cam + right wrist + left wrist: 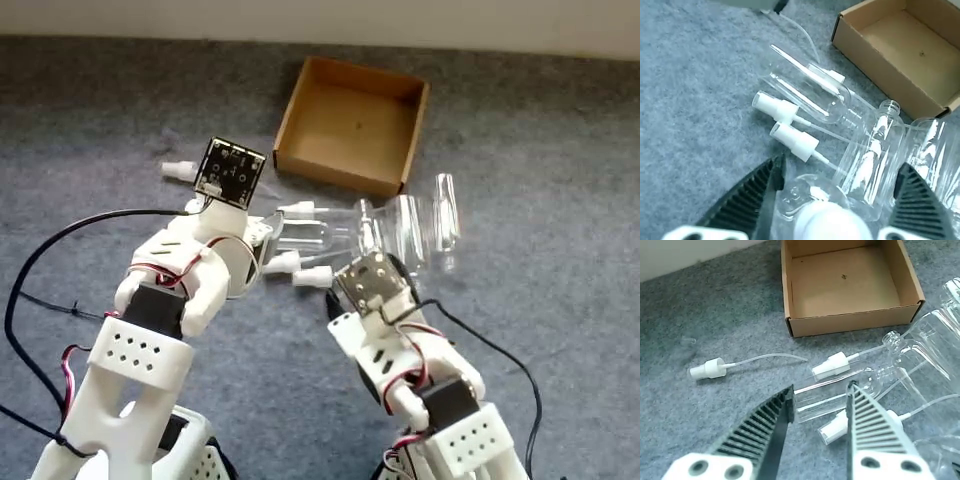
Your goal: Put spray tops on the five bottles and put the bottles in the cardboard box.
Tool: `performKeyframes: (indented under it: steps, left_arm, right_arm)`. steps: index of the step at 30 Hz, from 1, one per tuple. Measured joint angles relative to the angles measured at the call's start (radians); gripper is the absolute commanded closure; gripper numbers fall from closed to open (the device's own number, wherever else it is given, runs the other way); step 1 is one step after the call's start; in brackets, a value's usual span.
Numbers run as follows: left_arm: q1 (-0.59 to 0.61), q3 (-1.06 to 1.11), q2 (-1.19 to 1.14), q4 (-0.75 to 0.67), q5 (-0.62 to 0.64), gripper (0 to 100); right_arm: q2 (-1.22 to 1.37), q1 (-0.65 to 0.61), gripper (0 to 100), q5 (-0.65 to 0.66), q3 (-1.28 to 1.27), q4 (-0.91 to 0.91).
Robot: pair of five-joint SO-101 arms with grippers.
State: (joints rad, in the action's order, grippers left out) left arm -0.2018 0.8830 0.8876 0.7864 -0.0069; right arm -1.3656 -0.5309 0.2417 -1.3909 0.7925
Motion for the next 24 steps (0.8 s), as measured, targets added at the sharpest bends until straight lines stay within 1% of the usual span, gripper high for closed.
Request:
performKeyframes:
  steps: [5, 9, 14, 18, 20, 24]
  left_arm:
    - [0.009, 0.0, 0.0, 0.018, 0.0, 83]
    - [0.009, 0.0, 0.0, 0.018, 0.0, 83]
    - [0.008, 0.0, 0.0, 0.02, 0.0, 83]
    - [0.008, 0.0, 0.0, 0.021, 0.0, 83]
    - [0.008, 0.0, 0.0, 0.021, 0.0, 83]
    - [0.008, 0.0, 0.0, 0.021, 0.0, 83]
  right_arm:
    - [0.183, 0.0, 69.1, 0.006, 0.018, -0.19]
    - [0.281, 0.0, 68.9, 0.038, 0.023, -0.276]
    - [0.405, -0.009, 60.8, 0.04, 0.043, -0.318]
    - [0.397, -0.009, 57.5, 0.041, 0.031, -0.299]
    - [0.341, -0.009, 57.5, 0.041, 0.029, -0.264]
    - [0.201, -0.005, 57.5, 0.032, 0.028, -0.249]
